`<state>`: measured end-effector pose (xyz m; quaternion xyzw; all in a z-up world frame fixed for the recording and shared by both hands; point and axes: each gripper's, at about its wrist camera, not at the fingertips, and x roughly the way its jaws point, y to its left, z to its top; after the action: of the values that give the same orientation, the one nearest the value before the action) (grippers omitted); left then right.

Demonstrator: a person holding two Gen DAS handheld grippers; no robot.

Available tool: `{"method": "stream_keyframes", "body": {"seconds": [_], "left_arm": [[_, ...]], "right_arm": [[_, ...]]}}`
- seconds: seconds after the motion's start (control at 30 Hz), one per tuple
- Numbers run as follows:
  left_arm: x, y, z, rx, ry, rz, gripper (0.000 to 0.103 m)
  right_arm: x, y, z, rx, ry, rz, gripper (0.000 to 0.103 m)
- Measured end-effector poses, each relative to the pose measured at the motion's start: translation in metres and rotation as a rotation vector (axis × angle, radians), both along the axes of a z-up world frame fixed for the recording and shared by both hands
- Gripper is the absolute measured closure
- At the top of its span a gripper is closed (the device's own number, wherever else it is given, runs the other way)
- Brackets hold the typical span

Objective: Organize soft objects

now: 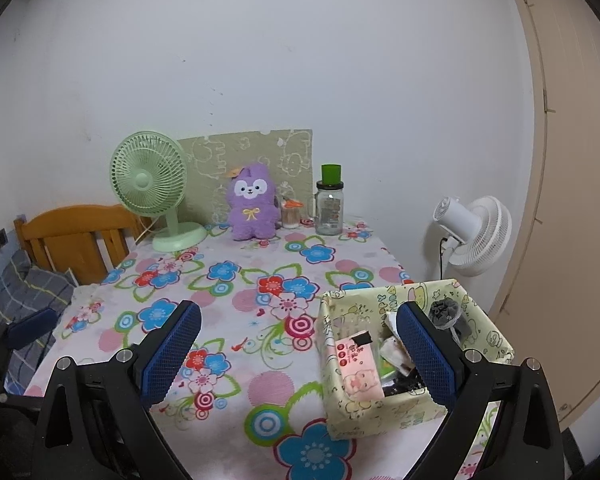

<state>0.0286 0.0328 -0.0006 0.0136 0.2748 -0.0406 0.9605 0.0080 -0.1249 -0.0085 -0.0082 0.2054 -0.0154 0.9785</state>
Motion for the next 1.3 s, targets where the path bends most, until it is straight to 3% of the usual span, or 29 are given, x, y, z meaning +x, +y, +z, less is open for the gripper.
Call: {"method": "stream_keyframes", "body": {"seconds": [0.53, 1.3], "left_arm": [[-0.015, 0.018, 0.006, -0.002, -0.034, 0.058, 0.000], [-0.015, 0.014, 0.008, -0.003, -0.040, 0.050, 0.000]], "right_arm": [[-0.015, -0.009, 0.002, -0.003, -0.010, -0.005, 0.004], [-0.016, -0.013, 0.001, 0.000, -0.009, -0.012, 0.004]]}}
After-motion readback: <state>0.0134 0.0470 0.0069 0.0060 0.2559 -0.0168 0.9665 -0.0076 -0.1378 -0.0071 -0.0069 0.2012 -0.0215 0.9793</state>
